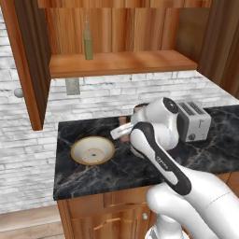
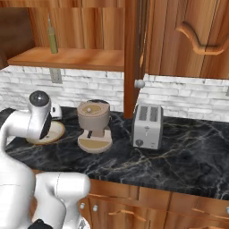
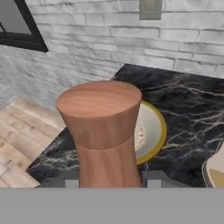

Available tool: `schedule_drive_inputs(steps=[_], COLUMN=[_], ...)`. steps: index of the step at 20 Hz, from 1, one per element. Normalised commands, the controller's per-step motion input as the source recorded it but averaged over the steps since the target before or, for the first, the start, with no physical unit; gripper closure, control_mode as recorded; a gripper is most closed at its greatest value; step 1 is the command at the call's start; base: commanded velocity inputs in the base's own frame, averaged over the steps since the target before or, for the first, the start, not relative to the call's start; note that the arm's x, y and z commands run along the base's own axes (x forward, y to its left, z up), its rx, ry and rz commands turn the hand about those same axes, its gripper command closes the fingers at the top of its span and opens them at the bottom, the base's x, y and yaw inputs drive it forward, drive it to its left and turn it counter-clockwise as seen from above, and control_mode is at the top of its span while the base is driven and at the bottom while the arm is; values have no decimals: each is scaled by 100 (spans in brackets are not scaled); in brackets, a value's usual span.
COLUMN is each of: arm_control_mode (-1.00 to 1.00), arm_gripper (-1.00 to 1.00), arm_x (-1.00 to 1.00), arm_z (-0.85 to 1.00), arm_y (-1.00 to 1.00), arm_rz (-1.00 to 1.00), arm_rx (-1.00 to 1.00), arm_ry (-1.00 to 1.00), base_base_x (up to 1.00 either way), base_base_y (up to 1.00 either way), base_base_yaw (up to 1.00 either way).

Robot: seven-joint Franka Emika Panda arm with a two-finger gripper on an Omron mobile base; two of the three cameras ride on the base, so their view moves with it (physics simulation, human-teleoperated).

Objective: Retrieve the bottle and the shaker from the cabinet and place them next to the mixing bowl on the counter. Then add garlic from the fridge to the mixing bowl.

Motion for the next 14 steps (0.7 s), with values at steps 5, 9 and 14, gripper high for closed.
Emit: schedule_drive_inputs(steps=[5,9,14], arm_control_mode=[-100,-100,-100], arm_gripper=[100,100,100], arm_x=[3,0,0], arm_z=[-20,-56,-100], arm_y=[-29,-34,-1], arm_rz=[30,11,5], arm_rx=[0,0,1], arm_ry=[0,-5,0], base_base_x=[0,0,0], base_base_y=[0,0,0], base_base_yaw=[0,0,0])
